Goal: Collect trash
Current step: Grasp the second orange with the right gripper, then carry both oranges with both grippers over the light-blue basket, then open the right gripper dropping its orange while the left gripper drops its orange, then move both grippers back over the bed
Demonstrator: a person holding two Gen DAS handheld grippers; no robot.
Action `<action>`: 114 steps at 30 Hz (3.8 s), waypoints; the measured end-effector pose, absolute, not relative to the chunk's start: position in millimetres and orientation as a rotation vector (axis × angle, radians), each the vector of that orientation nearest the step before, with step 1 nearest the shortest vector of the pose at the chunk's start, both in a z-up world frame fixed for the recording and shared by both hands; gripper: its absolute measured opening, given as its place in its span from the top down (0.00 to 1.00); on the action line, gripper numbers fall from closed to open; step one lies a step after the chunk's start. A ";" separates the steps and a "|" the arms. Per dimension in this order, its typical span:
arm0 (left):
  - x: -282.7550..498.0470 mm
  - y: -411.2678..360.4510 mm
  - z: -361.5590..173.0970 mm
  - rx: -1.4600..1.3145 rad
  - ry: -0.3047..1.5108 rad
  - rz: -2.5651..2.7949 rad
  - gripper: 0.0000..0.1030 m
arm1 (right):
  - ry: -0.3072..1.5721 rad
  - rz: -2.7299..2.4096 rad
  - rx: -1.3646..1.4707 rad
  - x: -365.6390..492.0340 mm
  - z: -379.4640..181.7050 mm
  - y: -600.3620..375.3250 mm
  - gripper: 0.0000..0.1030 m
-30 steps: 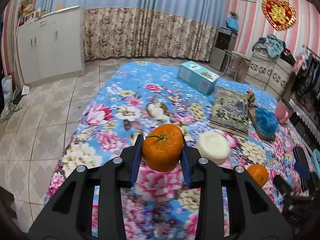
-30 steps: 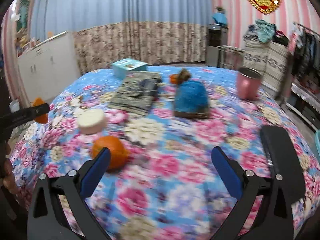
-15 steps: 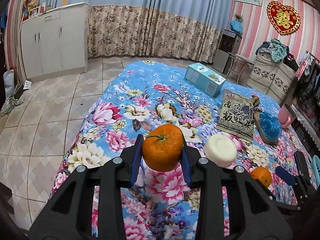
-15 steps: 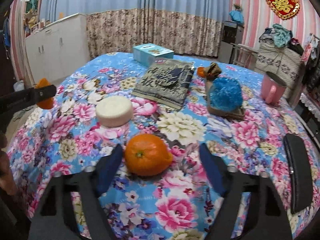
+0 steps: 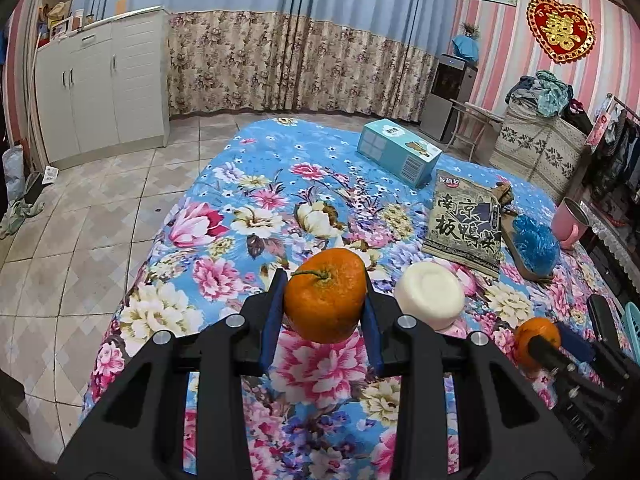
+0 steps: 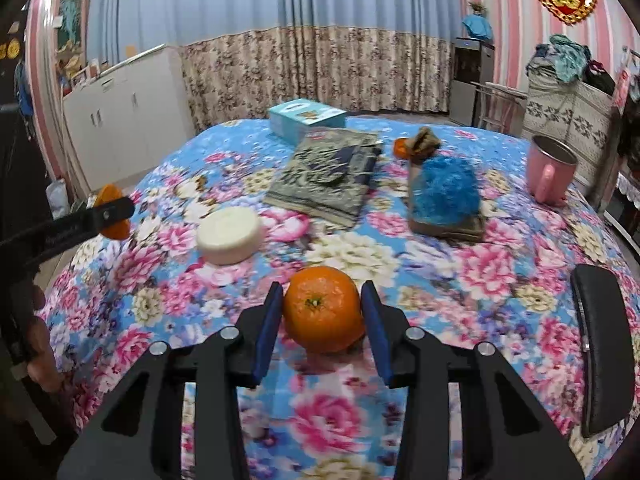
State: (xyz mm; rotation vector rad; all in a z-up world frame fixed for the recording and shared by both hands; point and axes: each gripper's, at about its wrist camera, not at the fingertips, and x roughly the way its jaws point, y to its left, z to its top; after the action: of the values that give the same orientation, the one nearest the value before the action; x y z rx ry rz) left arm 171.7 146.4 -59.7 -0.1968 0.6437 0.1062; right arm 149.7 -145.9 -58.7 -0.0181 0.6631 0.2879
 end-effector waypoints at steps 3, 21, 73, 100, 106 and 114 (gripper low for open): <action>172.1 142.8 -59.9 -0.191 0.643 0.096 0.68 | 0.656 0.262 -0.001 150.5 -54.1 -162.2 0.61; 187.5 -33.5 13.2 -0.107 0.560 -0.282 0.68 | 0.458 -0.056 0.167 103.9 31.0 -392.1 0.61; 202.2 -398.9 7.5 0.126 0.525 -0.674 0.05 | 0.520 -0.511 0.320 41.1 -38.6 -646.4 0.61; 192.6 -88.2 20.0 0.021 0.555 -0.201 0.05 | 0.447 -0.322 0.263 105.4 6.4 -486.8 0.05; 203.5 1.3 -18.2 -0.036 0.652 -0.046 0.05 | 0.482 -0.191 0.216 137.1 -0.8 -416.7 0.05; 221.7 58.3 -67.3 -0.075 0.777 0.025 0.05 | 0.539 -0.109 0.155 156.2 -16.0 -361.3 0.05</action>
State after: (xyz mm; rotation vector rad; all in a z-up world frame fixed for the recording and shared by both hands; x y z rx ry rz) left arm 221.7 58.3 -67.3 -0.0749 0.7773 0.0249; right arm 156.2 -361.3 -16.0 0.1552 0.5387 -0.1093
